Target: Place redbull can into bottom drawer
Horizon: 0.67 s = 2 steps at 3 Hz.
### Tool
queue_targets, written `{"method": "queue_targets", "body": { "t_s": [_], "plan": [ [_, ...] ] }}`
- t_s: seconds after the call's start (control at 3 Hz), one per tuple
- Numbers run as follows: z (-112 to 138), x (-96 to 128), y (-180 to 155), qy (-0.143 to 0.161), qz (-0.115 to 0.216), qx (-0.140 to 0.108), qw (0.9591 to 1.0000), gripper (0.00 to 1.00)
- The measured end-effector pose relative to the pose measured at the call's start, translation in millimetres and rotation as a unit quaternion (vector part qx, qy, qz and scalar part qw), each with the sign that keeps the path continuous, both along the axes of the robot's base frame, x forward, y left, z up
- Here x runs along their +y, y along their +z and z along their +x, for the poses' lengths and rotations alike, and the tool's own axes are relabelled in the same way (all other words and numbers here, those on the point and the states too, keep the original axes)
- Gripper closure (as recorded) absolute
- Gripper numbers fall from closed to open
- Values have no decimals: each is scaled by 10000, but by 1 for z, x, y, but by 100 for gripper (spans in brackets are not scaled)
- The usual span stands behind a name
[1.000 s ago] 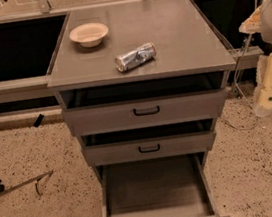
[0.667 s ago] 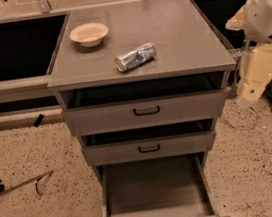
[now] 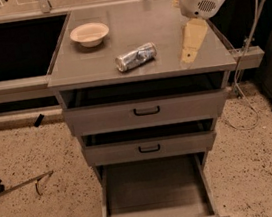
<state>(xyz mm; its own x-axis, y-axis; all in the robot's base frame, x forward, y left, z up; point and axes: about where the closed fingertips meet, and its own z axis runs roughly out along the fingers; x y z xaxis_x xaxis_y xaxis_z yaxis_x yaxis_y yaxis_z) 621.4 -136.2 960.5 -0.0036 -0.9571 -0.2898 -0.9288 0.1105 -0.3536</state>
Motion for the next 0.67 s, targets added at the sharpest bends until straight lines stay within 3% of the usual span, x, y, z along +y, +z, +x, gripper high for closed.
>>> {"method": "queue_targets", "body": {
  "t_s": [0.33, 0.67],
  "plan": [
    [0, 0, 0, 1, 0, 0, 10000, 0],
    [28, 22, -10, 293, 69, 14, 9995, 0]
  ]
}}
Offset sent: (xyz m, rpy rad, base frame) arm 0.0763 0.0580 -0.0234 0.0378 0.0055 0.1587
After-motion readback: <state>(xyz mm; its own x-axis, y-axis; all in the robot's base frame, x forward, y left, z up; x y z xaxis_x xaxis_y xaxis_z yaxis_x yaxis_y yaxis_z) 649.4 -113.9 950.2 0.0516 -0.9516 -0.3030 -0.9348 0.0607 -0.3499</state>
